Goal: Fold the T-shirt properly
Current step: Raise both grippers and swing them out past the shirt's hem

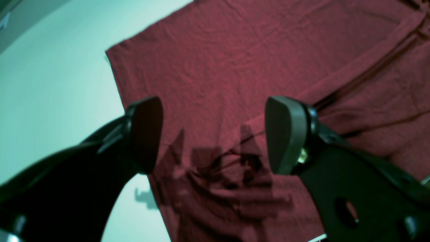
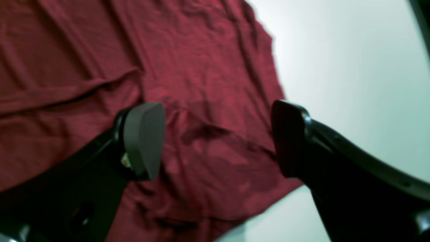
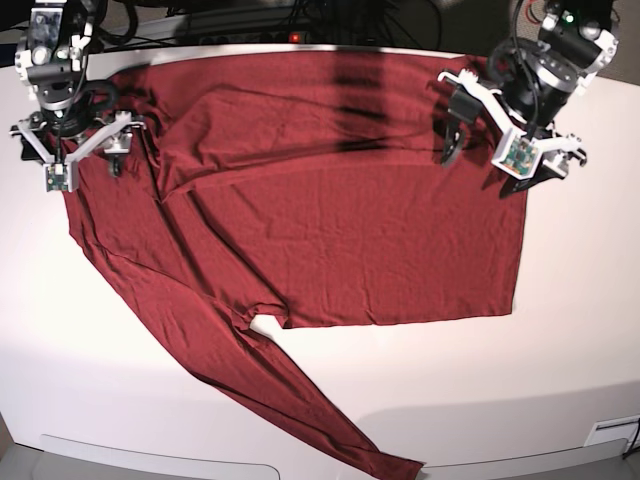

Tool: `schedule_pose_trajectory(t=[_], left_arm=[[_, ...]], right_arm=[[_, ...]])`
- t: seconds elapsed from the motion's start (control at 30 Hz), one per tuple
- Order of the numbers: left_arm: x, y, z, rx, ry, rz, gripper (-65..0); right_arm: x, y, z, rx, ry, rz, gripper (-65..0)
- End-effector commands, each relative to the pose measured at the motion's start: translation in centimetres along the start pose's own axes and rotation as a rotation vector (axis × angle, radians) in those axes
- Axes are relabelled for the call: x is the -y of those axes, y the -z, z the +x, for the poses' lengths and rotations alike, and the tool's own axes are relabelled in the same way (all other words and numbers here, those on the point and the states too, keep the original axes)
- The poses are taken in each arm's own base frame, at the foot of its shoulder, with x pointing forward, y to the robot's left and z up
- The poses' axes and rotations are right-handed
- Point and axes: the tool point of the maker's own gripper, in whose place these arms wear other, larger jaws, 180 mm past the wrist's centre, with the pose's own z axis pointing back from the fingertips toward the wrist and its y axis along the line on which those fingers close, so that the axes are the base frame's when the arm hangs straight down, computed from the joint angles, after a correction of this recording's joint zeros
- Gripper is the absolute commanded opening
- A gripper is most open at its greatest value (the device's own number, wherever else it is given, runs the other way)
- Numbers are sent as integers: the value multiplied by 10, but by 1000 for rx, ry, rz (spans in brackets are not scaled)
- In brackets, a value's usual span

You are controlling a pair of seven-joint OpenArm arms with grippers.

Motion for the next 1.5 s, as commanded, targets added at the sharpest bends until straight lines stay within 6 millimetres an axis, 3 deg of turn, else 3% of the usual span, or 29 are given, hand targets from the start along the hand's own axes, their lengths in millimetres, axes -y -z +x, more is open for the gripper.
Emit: schedule_pose_trajectory(t=[0.0,0.23,0.4,0.6,0.77,1.17,1.47], left_arm=[[-1,-3,13,51,6,0,-195],[3,-1,15,59,-23,4,-196],[11,2,36,163,-121,25,-197],[1,14,71,267,-133,56,-197],[-16,20,107,364,-88,86,-198],[-31,26,138,426,-51,111,-198],[-43,25,171,514,-19,135,-198]], right_arm=[[2,-3,14,62,11,-6,-173],[-26,-3,36,187,204,73,-173],[-45,1,79,307,351,161,-173],[-90,-11,139,474,138,410,-173],[-92,-19,173,571,179,462,-173],[-102,-18,192,527,186,540,-175],[-110,-48,235,692,313,710,-175]])
